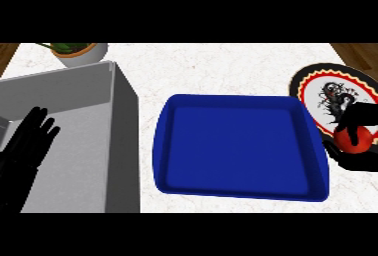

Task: Pick the tomato from the tray and place it in the plate

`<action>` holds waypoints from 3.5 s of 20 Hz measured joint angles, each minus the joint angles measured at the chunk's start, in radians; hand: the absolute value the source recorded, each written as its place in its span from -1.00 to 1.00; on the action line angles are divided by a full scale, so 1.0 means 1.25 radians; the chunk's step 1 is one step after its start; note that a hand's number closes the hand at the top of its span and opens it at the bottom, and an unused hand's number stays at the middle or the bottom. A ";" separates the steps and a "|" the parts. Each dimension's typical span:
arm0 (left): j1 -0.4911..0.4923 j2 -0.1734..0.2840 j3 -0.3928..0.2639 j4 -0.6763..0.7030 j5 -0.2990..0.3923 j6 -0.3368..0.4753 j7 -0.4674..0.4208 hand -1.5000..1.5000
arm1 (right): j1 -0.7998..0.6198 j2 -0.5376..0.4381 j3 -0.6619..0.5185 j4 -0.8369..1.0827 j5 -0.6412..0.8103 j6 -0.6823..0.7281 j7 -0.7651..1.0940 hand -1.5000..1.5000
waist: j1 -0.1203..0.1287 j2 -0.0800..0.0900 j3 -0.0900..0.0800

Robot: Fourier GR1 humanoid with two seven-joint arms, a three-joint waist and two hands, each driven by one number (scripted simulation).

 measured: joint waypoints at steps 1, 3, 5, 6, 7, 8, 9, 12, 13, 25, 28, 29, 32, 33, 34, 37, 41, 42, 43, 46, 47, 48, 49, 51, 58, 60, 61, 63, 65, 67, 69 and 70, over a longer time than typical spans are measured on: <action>-0.011 0.000 -0.005 0.005 0.004 -0.005 -0.004 0.00 | 0.002 -0.009 -0.016 0.002 -0.012 0.005 0.012 1.00 | 0.008 0.001 0.000; -0.032 0.000 -0.014 0.015 0.013 -0.010 -0.007 0.00 | 0.008 -0.024 -0.051 0.015 -0.038 0.014 0.021 1.00 | 0.022 0.004 0.000; -0.050 0.000 -0.024 0.025 0.020 -0.014 -0.011 0.00 | 0.012 -0.037 -0.078 0.037 -0.050 0.018 0.030 1.00 | 0.036 0.006 0.001; -0.062 0.000 -0.030 0.030 0.021 -0.014 -0.011 0.00 | 0.010 -0.043 -0.091 0.052 -0.057 0.021 0.028 1.00 | 0.043 0.007 0.001; -0.071 0.000 -0.035 0.036 0.025 -0.018 -0.016 0.00 | 0.006 -0.049 -0.103 0.065 -0.064 0.027 0.029 1.00 | 0.049 0.008 0.001; -0.081 0.000 -0.042 0.042 0.026 -0.020 -0.019 0.00 | 0.004 -0.055 -0.112 0.083 -0.067 0.031 0.026 1.00 | 0.055 0.009 0.001; -0.090 0.000 -0.047 0.048 0.030 -0.022 -0.021 0.00 | 0.000 -0.059 -0.119 0.101 -0.067 0.034 0.019 1.00 | 0.060 0.009 0.002; -0.114 0.002 -0.064 0.061 0.036 -0.023 -0.026 0.00 | -0.010 -0.078 -0.133 0.157 -0.056 0.043 0.005 1.00 | 0.076 0.011 0.002; -0.121 0.003 -0.069 0.064 0.040 -0.024 -0.026 0.00 | -0.010 -0.084 -0.134 0.181 -0.050 0.047 -0.007 1.00 | 0.081 0.013 0.002; -0.190 0.013 -0.124 0.104 0.064 -0.015 -0.041 0.00 | -0.082 -0.104 -0.091 0.412 -0.027 0.206 -0.110 -1.00 | 0.120 0.016 0.002; -0.192 0.021 -0.136 0.111 0.072 -0.006 -0.049 0.00 | -0.115 -0.098 -0.114 0.440 -0.049 0.228 -0.178 -1.00 | 0.115 0.012 0.003; -0.193 0.022 -0.136 0.112 0.078 -0.003 -0.051 0.00 | -0.123 -0.092 -0.123 0.450 -0.063 0.238 -0.204 -1.00 | 0.115 0.011 0.002; -0.187 0.031 -0.144 0.117 0.091 0.003 -0.058 0.00 | -0.143 -0.071 -0.150 0.456 -0.120 0.298 -0.272 -1.00 | 0.106 0.007 0.001; -0.185 0.035 -0.148 0.118 0.094 0.008 -0.060 0.00 | -0.149 -0.073 -0.159 0.457 -0.142 0.329 -0.285 -1.00 | 0.103 0.005 0.001; -0.184 0.038 -0.150 0.119 0.099 0.011 -0.063 0.00 | -0.155 -0.071 -0.168 0.460 -0.163 0.353 -0.288 -1.00 | 0.101 0.004 0.001; -0.178 0.047 -0.158 0.122 0.114 0.015 -0.076 0.00 | -0.161 -0.080 -0.194 0.480 -0.226 0.413 -0.260 -1.00 | 0.093 0.002 0.001; -0.181 0.058 -0.168 0.120 0.124 0.031 -0.089 0.00 | -0.162 -0.093 -0.204 0.520 -0.302 0.510 -0.175 -1.00 | 0.093 0.004 -0.002; -0.183 0.060 -0.171 0.120 0.130 0.030 -0.091 0.00 | -0.163 -0.098 -0.203 0.529 -0.317 0.535 -0.156 -1.00 | 0.094 0.005 -0.002; -0.186 0.062 -0.174 0.121 0.134 0.033 -0.092 0.00 | -0.168 -0.104 -0.203 0.539 -0.331 0.557 -0.136 -1.00 | 0.095 0.007 -0.002; -0.191 0.067 -0.182 0.127 0.146 0.037 -0.101 0.00 | -0.168 -0.118 -0.206 0.563 -0.367 0.608 -0.094 -1.00 | 0.095 0.007 -0.003; -0.195 0.069 -0.183 0.129 0.150 0.039 -0.102 0.00 | -0.171 -0.123 -0.208 0.569 -0.376 0.620 -0.086 -1.00 | 0.096 0.008 -0.003; -0.197 0.069 -0.186 0.134 0.153 0.038 -0.110 0.00 | -0.175 -0.128 -0.211 0.577 -0.384 0.628 -0.077 -1.00 | 0.098 0.009 -0.003; -0.202 0.070 -0.191 0.135 0.155 0.039 -0.111 0.00 | -0.180 -0.133 -0.214 0.586 -0.391 0.636 -0.071 -1.00 | 0.101 0.010 -0.003; -0.208 0.073 -0.198 0.140 0.160 0.037 -0.116 0.00 | -0.186 -0.148 -0.222 0.599 -0.403 0.649 -0.061 -1.00 | 0.103 0.011 -0.003; -0.226 0.082 -0.215 0.157 0.185 0.044 -0.136 0.00 | -0.194 -0.173 -0.236 0.636 -0.413 0.658 -0.057 -1.00 | 0.109 0.015 -0.003; -0.231 0.086 -0.219 0.162 0.191 0.046 -0.140 0.00 | -0.197 -0.182 -0.241 0.647 -0.415 0.658 -0.060 -1.00 | 0.111 0.016 -0.004; -0.231 0.088 -0.222 0.167 0.195 0.046 -0.144 0.00 | -0.194 -0.185 -0.242 0.650 -0.414 0.659 -0.061 -1.00 | 0.109 0.015 -0.004; -0.237 0.089 -0.229 0.171 0.198 0.049 -0.151 0.00 | -0.197 -0.193 -0.243 0.661 -0.411 0.658 -0.061 -1.00 | 0.112 0.017 -0.004; -0.242 0.093 -0.235 0.176 0.204 0.050 -0.159 0.00 | -0.198 -0.200 -0.241 0.667 -0.405 0.657 -0.064 -1.00 | 0.113 0.017 -0.004; -0.249 0.097 -0.239 0.178 0.210 0.055 -0.160 0.00 | -0.195 -0.204 -0.239 0.677 -0.395 0.650 -0.073 -1.00 | 0.114 0.019 -0.004; -0.253 0.100 -0.249 0.181 0.212 0.058 -0.165 0.00 | -0.191 -0.213 -0.235 0.685 -0.384 0.646 -0.082 -1.00 | 0.115 0.020 -0.005; -0.255 0.102 -0.250 0.184 0.216 0.058 -0.168 0.00 | -0.189 -0.215 -0.233 0.687 -0.380 0.643 -0.086 -1.00 | 0.115 0.021 -0.005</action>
